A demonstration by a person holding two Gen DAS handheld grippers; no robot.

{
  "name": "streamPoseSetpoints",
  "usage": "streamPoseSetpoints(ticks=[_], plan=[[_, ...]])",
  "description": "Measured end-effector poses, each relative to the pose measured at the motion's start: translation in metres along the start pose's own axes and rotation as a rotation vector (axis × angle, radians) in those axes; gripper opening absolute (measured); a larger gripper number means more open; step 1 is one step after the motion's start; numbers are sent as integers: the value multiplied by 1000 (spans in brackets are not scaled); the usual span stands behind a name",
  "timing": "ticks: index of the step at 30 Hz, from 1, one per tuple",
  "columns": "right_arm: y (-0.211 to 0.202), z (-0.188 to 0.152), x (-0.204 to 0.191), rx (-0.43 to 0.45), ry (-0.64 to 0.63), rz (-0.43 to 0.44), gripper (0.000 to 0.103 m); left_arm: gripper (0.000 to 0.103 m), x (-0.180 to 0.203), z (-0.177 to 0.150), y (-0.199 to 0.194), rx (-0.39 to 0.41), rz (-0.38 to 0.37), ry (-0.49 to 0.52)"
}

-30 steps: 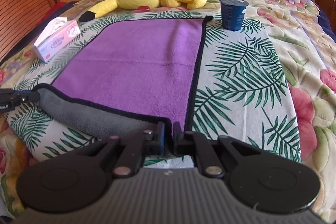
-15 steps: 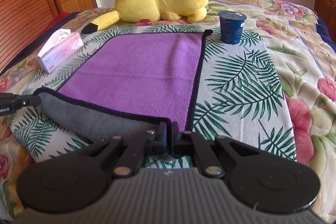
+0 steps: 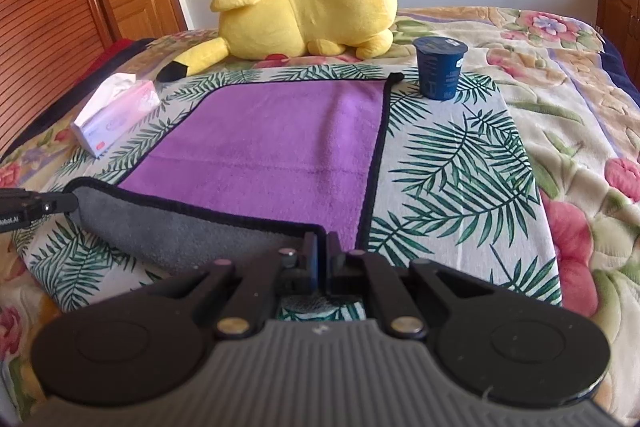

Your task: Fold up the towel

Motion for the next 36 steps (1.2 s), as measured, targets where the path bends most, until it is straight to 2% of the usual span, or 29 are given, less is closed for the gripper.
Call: streamPoseSetpoints(ticks=[13,23,36], plan=[[6,23,2,45,-44,-10,4,0,0,22,5,32,10,32],[20,33,5,40,-80,-29,4,0,-7,32,26,22,17,45],[17,51,1,66,-118,-44,4,0,-5,49,28,24,-9,43]])
Point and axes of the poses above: each gripper's, at about its wrist camera, not at the fingertips, and y roughly the way its jaws point, x to its right, z to its top, the point moved 9 cm from there along y, roughly the way its jaws point, and after that the axes turned 6 degrees about -x, right-handed, at the moved point
